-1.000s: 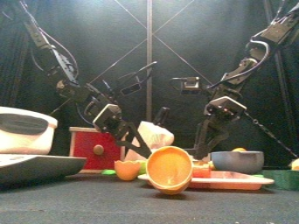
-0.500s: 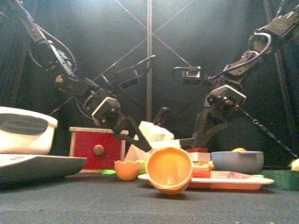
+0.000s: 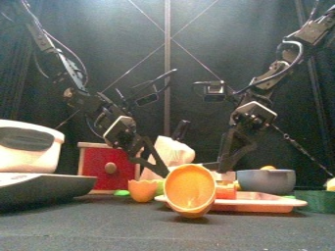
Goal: Cut egg
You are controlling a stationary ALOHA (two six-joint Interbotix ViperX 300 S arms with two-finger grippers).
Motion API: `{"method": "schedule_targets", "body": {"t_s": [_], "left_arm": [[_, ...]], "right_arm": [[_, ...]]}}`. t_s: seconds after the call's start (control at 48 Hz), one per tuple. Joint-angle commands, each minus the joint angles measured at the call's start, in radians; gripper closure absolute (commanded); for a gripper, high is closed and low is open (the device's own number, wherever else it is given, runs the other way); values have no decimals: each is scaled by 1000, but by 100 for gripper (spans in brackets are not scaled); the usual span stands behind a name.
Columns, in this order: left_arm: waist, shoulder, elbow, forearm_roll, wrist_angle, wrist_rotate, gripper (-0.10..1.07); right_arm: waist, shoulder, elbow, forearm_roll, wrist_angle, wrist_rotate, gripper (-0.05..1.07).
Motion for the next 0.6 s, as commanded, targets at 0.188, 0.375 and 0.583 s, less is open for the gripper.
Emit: {"method": "schedule_targets", "body": {"t_s": [0.188,0.375,0.583], "left_arm": [[3,-14,14,3,12,0,85],[5,-11,14,5,12,0,85],[17,-2,11,3,25,0,85]], "right_arm": [[5,-20,8,12,11,2,63],[12,-18,8,12,11,3,63],[12,-8,2,11,-2,2,63]]}}
